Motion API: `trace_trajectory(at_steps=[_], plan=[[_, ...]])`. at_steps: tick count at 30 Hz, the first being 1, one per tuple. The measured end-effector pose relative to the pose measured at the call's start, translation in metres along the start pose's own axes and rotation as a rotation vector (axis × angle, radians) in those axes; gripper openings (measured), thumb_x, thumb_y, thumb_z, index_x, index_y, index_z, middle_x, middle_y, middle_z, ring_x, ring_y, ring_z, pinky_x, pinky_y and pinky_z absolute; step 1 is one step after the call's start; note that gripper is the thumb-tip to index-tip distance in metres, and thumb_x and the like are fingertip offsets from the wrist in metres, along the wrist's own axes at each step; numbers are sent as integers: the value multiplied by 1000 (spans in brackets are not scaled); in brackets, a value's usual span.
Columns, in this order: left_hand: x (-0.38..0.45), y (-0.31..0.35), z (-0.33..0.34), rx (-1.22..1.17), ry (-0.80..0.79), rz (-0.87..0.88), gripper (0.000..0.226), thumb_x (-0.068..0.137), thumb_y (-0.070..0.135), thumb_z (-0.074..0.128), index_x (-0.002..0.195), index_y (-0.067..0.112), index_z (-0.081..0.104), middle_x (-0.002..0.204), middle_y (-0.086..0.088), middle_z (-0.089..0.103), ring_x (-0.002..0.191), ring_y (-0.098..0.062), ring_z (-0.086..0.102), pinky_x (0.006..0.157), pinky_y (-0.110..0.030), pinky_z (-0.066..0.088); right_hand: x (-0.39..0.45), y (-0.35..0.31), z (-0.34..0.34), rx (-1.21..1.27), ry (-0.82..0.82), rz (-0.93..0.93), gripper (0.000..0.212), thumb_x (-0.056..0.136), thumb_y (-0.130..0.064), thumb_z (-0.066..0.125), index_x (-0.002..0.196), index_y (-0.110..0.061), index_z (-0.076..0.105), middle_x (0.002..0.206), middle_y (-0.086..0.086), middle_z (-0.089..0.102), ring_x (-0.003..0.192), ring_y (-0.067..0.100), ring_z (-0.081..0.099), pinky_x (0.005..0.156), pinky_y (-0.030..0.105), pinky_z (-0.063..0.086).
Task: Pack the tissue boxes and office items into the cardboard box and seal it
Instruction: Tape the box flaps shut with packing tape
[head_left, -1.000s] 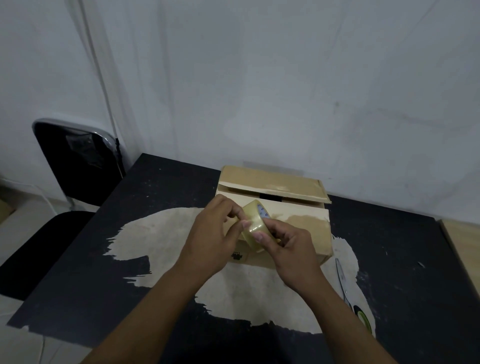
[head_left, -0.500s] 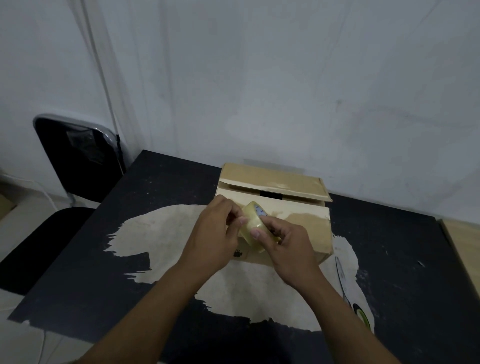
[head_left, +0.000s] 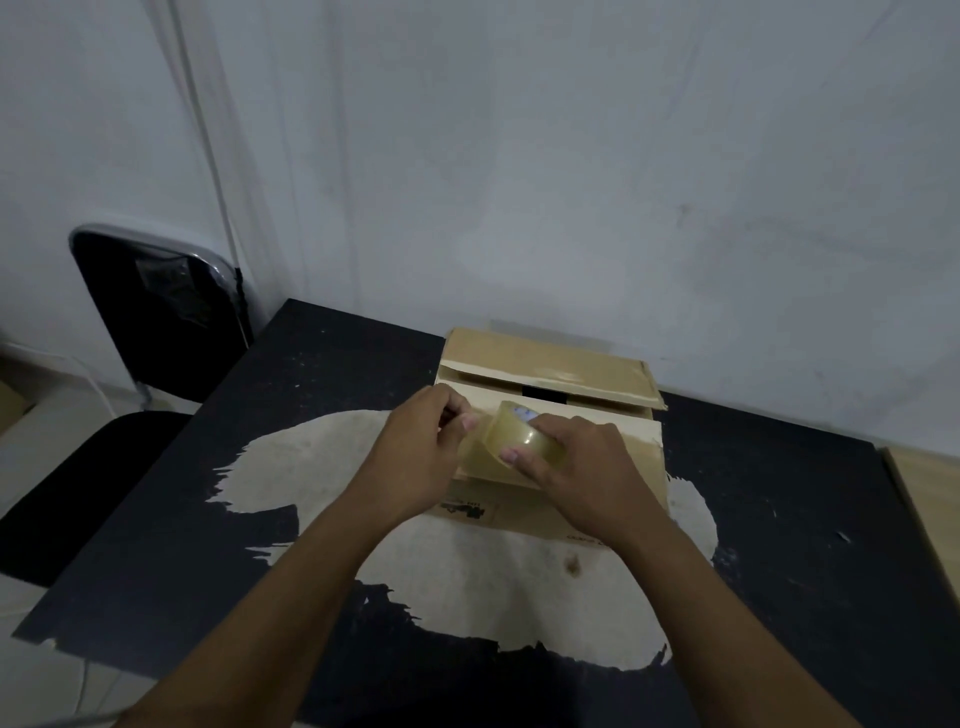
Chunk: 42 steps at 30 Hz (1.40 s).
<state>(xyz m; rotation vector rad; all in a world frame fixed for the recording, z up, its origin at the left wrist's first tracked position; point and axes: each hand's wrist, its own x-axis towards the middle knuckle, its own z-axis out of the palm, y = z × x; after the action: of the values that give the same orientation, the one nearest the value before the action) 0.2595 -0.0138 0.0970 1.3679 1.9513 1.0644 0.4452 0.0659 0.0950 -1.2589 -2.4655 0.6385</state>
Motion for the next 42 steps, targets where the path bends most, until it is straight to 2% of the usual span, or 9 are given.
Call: trace_trajectory(at_steps=[6, 9, 14, 18, 21, 28, 33, 38, 42], plan=[[11, 4, -9, -227, -61, -171, 6, 99, 18, 64, 93, 18, 67, 95, 0, 72, 85, -15, 75, 79, -28, 61, 6, 5, -6, 116, 6, 14, 44, 86, -62, 61, 109, -27, 73, 85, -12, 70, 76, 1, 60, 64, 23, 43], [16, 2, -13, -387, -59, -201, 9, 89, 14, 77, 92, 7, 71, 89, -10, 74, 78, -22, 77, 76, -33, 64, 9, 5, -5, 145, 18, -12, 41, 86, -61, 62, 106, -27, 74, 82, -13, 69, 74, 2, 61, 64, 25, 46], [23, -7, -12, -394, 28, -209, 19, 83, 18, 84, 91, 5, 72, 77, -11, 75, 72, -24, 76, 67, -29, 63, 19, 3, -3, 148, 33, -56, 45, 86, -66, 59, 101, -28, 76, 78, -13, 70, 73, 3, 62, 73, 34, 51], [36, -13, -12, -381, 92, -217, 17, 84, 20, 83, 88, 6, 73, 78, -12, 74, 72, -24, 74, 68, -31, 64, 34, 6, -10, 214, 17, -66, 37, 88, -62, 62, 88, -27, 74, 74, -10, 69, 68, 7, 63, 63, 36, 53], [48, -10, -11, -402, 137, -226, 18, 84, 17, 83, 88, 3, 73, 80, -16, 74, 67, -19, 73, 65, -30, 64, 51, 6, -18, 190, 1, -104, 39, 89, -61, 62, 79, -24, 69, 68, -3, 65, 62, 15, 60, 59, 41, 50], [85, 2, -11, -483, 228, -278, 20, 87, 15, 81, 92, -2, 73, 83, -17, 75, 55, -11, 70, 57, -24, 60, 102, 2, -42, 154, 62, -160, 48, 85, -59, 69, 68, -14, 65, 59, 9, 57, 52, 17, 47, 52, 29, 33], [102, -25, -29, -484, 341, -408, 10, 87, 16, 79, 88, 9, 73, 86, -7, 75, 80, -18, 76, 80, -38, 65, 125, 31, -43, 78, 65, -101, 55, 86, -56, 70, 60, -9, 56, 52, 7, 44, 49, 17, 41, 53, 31, 32], [107, -50, -22, -533, 257, -522, 13, 89, 13, 77, 95, 4, 70, 97, -14, 73, 90, -25, 75, 76, -38, 65, 137, 47, -30, 59, 17, -91, 60, 88, -52, 68, 61, -2, 49, 54, 16, 36, 50, 14, 35, 53, 32, 28], [113, -59, -10, -558, 229, -594, 13, 94, 13, 72, 99, 4, 64, 102, -14, 70, 93, -26, 74, 78, -41, 65, 137, 57, -13, 69, -29, -100, 63, 89, -55, 64, 62, -1, 45, 55, 5, 27, 50, 12, 31, 53, 33, 29]])
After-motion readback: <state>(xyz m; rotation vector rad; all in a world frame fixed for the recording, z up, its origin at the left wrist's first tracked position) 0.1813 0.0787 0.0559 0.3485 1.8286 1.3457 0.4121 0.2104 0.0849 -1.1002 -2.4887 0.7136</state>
